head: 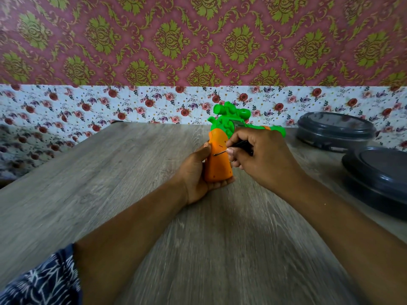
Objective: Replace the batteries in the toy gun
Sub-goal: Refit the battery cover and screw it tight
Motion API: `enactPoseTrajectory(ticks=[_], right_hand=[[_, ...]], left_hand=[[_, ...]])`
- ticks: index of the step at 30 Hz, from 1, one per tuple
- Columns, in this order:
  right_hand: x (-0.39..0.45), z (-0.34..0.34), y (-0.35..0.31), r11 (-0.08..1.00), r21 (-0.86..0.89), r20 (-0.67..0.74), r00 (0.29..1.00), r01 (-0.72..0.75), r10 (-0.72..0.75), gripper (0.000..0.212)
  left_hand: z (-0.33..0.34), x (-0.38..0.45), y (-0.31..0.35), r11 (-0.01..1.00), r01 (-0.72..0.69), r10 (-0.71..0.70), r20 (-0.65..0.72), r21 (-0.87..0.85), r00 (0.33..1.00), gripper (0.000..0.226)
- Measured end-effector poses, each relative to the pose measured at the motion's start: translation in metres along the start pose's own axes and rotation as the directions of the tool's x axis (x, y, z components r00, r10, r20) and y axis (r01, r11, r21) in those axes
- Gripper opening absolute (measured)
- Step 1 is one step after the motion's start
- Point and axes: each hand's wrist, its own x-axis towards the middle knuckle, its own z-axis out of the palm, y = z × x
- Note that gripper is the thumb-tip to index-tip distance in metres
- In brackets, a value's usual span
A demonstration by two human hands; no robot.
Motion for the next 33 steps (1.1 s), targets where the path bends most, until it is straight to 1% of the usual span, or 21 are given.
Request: enactPoseTrajectory(ticks=[1,2,4,5,6,7,9,11,12,14,17,19,21,22,23,24,26,28,29,31,33], right_hand=[[0.000,0.000,0.000,0.999,-0.036,-0.005,1.000,0.019,-0.019,0.007],[0.000,-0.001,0.000,0.994,-0.103,-0.003,0.999,0.037,-0.038,0.014],[-0.001,0.000,-0.001,0.945,-0.321,0.012,0.998,0.066,-0.066,0.033],[-0.002,0.000,-0.001,0.898,-0.432,0.014,0.996,0.087,-0.090,0.038],[-0.002,0.000,-0.002,0.858,-0.504,0.017,0.994,0.101,-0.108,0.038],[-0.003,-0.001,-0.003,0.839,-0.533,0.024,0.993,0.109,-0.113,0.038],[-0.002,-0.003,-0.003,0.861,-0.498,0.060,0.994,0.107,-0.089,0.032],[-0.001,-0.004,-0.003,0.923,-0.370,0.107,0.992,0.102,-0.067,0.016],[0.000,-0.005,-0.004,0.941,-0.322,0.127,0.990,0.102,-0.064,0.013],[0.002,-0.006,-0.006,0.951,-0.287,0.147,0.986,0.115,-0.075,0.011],[0.004,-0.010,-0.003,0.929,-0.349,0.104,0.990,0.122,-0.091,0.016],[0.004,-0.012,-0.001,0.876,-0.472,0.052,0.995,0.098,-0.084,0.029],[0.000,-0.011,-0.001,0.802,-0.582,0.017,0.988,0.134,-0.153,0.040],[-0.001,-0.010,-0.003,0.776,-0.613,0.002,0.983,0.148,-0.186,0.041],[-0.001,-0.009,-0.006,0.763,-0.629,0.007,0.983,0.146,-0.183,0.040],[-0.002,-0.008,-0.010,0.768,-0.625,0.034,0.988,0.140,-0.153,0.035],[-0.001,-0.007,-0.010,0.847,-0.514,0.099,0.990,0.138,-0.101,0.023],[0.001,-0.007,-0.008,0.915,-0.390,0.132,0.989,0.108,-0.060,0.013],[0.001,-0.007,-0.008,0.925,-0.365,0.133,0.989,0.107,-0.062,0.010],[0.001,-0.007,-0.008,0.917,-0.379,0.108,0.990,0.121,-0.086,0.014],[0.002,-0.009,-0.007,0.884,-0.455,0.058,0.994,0.110,-0.094,0.023]], left_hand=[[0.000,0.000,0.000,1.000,-0.002,0.002,0.001,0.007,1.000,0.026],[-0.001,0.001,0.000,1.000,-0.004,0.004,0.005,0.013,1.000,0.027],[-0.001,0.001,-0.001,1.000,-0.011,0.011,0.014,0.026,1.000,0.033],[-0.001,0.000,-0.002,0.999,-0.018,0.018,0.015,0.035,1.000,0.036],[0.000,0.000,-0.002,0.999,-0.026,0.025,0.017,0.043,1.000,0.038],[0.000,0.000,-0.002,0.998,-0.030,0.029,0.020,0.050,0.999,0.040],[0.001,-0.001,-0.002,0.998,-0.033,0.032,0.024,0.060,0.999,0.041],[0.002,-0.002,-0.001,0.997,-0.035,0.034,0.019,0.074,0.999,0.038],[0.002,-0.002,-0.001,0.996,-0.035,0.034,0.016,0.080,0.999,0.037],[0.003,-0.001,-0.001,0.995,-0.037,0.036,0.018,0.092,0.999,0.037],[0.002,0.000,-0.002,0.993,-0.051,0.048,0.029,0.104,0.998,0.043],[0.001,0.000,-0.002,0.992,-0.054,0.051,0.029,0.113,0.998,0.045],[0.001,0.001,-0.003,0.992,-0.057,0.054,0.028,0.115,0.998,0.045],[0.001,0.001,-0.002,0.993,-0.057,0.055,0.024,0.106,0.998,0.043],[0.001,0.002,-0.002,0.993,-0.056,0.054,0.023,0.099,0.998,0.041],[0.000,0.002,-0.002,0.994,-0.054,0.052,0.023,0.099,0.998,0.037],[0.001,0.001,-0.002,0.992,-0.049,0.046,0.025,0.112,0.999,0.034],[0.001,0.001,-0.002,0.993,-0.045,0.043,0.023,0.112,0.999,0.037],[0.001,0.000,-0.002,0.993,-0.046,0.044,0.025,0.111,0.999,0.039],[0.002,-0.001,-0.002,0.992,-0.048,0.046,0.022,0.112,0.999,0.038],[0.002,-0.001,-0.002,0.992,-0.051,0.049,0.022,0.112,0.999,0.038]])
